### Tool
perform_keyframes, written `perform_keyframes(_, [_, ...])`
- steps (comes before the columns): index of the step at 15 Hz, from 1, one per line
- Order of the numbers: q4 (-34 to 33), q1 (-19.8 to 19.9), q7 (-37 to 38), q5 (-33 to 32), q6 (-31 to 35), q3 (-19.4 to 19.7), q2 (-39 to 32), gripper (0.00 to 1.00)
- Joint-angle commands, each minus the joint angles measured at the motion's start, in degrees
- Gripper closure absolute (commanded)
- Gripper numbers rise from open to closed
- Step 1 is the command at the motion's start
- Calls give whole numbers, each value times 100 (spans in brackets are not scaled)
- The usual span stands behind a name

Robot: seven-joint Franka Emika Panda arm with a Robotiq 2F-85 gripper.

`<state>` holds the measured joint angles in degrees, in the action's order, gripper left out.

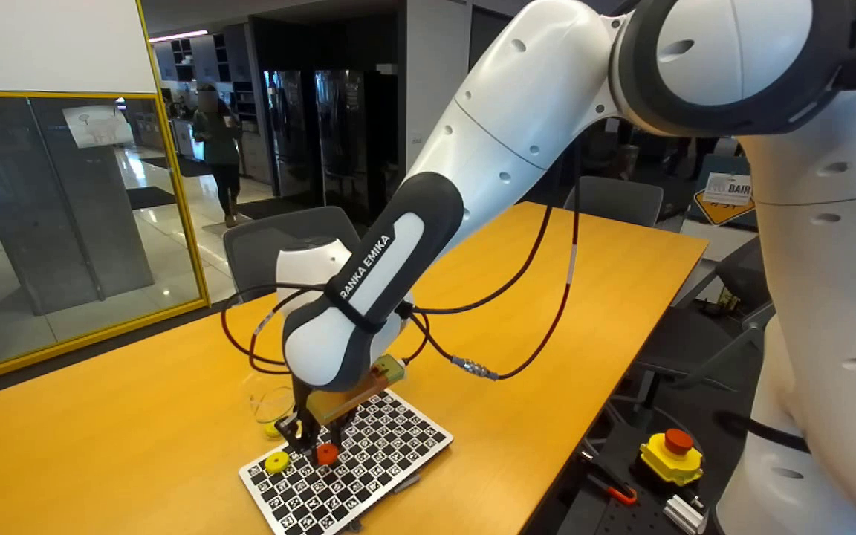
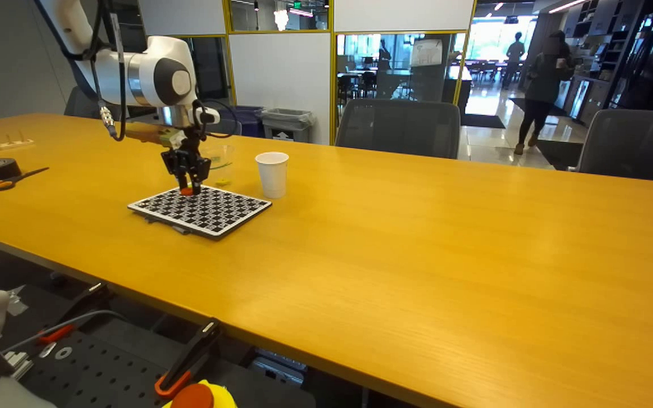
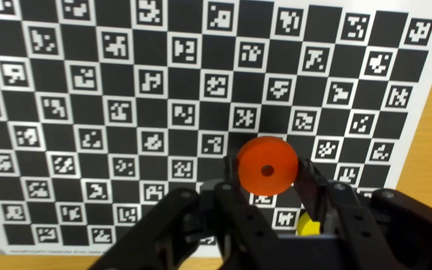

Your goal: Put the orange rings inside the white cup and the yellow rings inside the clear cup

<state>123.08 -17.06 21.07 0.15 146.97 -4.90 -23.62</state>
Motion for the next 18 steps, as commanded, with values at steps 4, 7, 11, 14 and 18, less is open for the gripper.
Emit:
perform_keyframes(4, [-397, 396, -32, -195, -904, 337, 791, 77])
perform_keyframes(7, [-848, 662, -164, -181, -1293, 378, 792, 76])
perform_keyframes(11, [-1450, 934, -344, -88, -1614, 382, 545, 77])
perform_keyframes(14, [-1728, 1109, -530, 12, -1696, 379, 339, 77])
perform_keyframes(18, [-2063, 1300, -799, 160, -1777, 369, -10, 77])
